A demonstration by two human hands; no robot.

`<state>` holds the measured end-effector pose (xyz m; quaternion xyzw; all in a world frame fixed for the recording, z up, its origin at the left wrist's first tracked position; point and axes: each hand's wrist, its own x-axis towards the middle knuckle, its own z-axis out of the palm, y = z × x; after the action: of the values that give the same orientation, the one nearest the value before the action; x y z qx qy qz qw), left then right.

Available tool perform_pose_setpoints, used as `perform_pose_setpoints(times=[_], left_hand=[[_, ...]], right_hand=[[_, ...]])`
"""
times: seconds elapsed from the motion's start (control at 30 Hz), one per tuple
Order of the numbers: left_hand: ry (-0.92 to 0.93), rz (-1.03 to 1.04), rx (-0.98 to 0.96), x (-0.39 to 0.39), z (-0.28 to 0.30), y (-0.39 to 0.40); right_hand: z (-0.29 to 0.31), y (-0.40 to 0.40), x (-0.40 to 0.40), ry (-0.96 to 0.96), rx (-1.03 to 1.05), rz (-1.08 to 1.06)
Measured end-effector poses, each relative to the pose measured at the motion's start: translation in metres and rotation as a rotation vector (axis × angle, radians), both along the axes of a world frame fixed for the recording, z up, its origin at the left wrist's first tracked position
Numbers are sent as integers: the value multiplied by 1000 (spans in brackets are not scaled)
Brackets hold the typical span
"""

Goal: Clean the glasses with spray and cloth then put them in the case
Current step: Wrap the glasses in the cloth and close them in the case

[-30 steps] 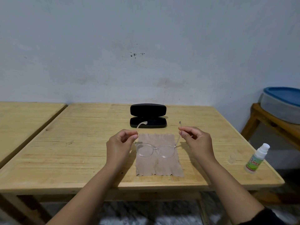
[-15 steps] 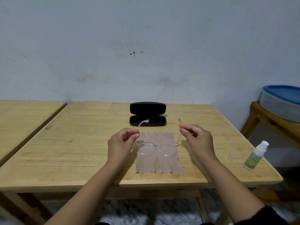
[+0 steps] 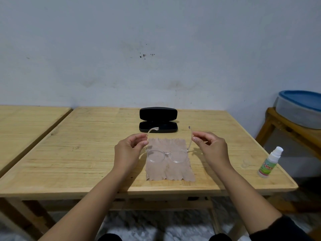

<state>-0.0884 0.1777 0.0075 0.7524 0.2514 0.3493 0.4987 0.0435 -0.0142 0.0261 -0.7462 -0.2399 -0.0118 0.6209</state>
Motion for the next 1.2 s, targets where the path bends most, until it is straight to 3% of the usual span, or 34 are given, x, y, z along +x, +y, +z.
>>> perform_pose_setpoints(times=[0.2,0.3,0.5,0.67,0.9,1.2], left_hand=[[-13,45,-1,-12,3,-1],[52,37,88,-32,0,-2],[299,-348,338,-64,-11,-10],[316,-424,547,-58,-14,-8],[327,-263,598,-49,-13,-19],[195,143,289,-23,2,-31]], right_hand=[[-3,-9,-6,-5,-53,-65],[-11,-21,-16,14,-130,-25],[-21,-41,-26,-75,-574,279],[-15,-38,-26,-173,-710,375],[-19,-27,-32,-181,-657,286],[-18,-2,-28,131,-247,-53]])
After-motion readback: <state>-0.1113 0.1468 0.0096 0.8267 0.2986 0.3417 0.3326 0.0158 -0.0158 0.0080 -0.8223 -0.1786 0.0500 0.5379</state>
